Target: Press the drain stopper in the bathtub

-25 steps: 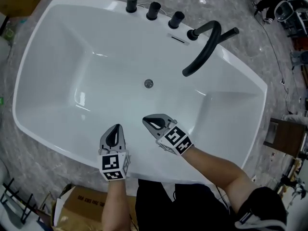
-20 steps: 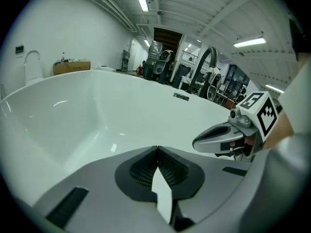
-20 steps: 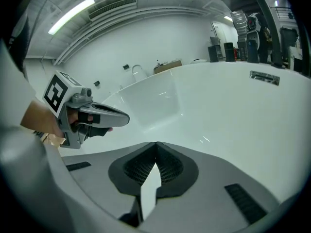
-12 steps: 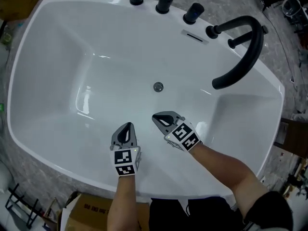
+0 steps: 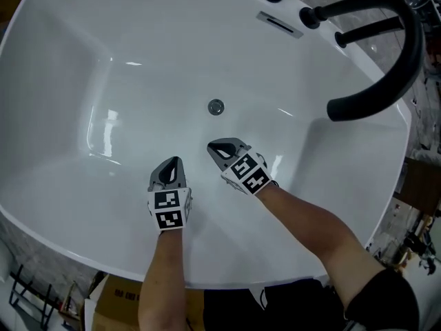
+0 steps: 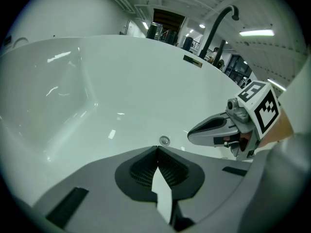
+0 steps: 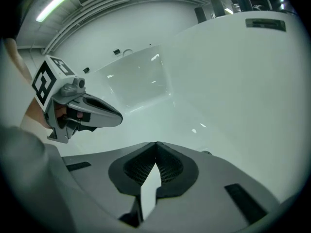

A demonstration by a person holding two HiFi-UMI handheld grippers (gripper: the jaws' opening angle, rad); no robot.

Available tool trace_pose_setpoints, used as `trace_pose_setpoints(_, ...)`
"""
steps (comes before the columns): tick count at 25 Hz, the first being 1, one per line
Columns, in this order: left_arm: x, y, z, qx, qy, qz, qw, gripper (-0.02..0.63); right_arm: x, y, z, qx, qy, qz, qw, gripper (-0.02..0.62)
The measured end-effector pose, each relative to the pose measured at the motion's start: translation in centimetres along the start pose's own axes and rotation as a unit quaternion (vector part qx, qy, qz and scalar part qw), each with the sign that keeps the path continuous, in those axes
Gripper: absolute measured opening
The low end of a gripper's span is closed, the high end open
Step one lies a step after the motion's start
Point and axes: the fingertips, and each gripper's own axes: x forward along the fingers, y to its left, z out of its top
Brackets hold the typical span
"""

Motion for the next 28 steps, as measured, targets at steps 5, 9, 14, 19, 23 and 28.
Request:
trace_pose_setpoints(5, 3.2, 0.4, -1.0, -0.006, 0.026, -0.019, 0.9995, 0.009, 3.9, -2.3, -2.4, -0.022, 0.028, -0.001, 0.999, 0.015)
trace_pose_setpoints(9, 5.8, 1.1, -2.2, 0.032, 0.045, -0.019, 0.9983, 0.009, 6.9, -6.4, -5.9, -0.024, 0.064, -0.031, 0.997, 0.015)
trace_pose_setpoints(14, 8.0, 2.2, -3.9, 0.012, 0.044, -0.022, 0.9987, 0.009, 9.7, -10.7, -9.3, -0.074, 0.107, -0.058, 0.99, 0.015)
trace_pose_setpoints(19, 9.2, 2.4, -5.0, 0.02, 0.05, -0.022, 0.9983, 0.009, 11.5, -14.8, -10.5, -0.117, 0.142, -0.088, 0.979, 0.015)
trace_pose_setpoints(23, 9.7, 3.5, -4.7, 0.009, 0.036, -0.004, 0.9993, 0.009, 13.0, -16.8, -9.8, -0.129, 0.152, -0.106, 0.974, 0.015)
trace_pose_setpoints(28, 11.0, 3.6, -5.5, -0.018, 0.037, -0.005, 0.9991, 0.009, 14.5, -17.6, -10.2, -0.136, 0.167, -0.116, 0.97, 0.015)
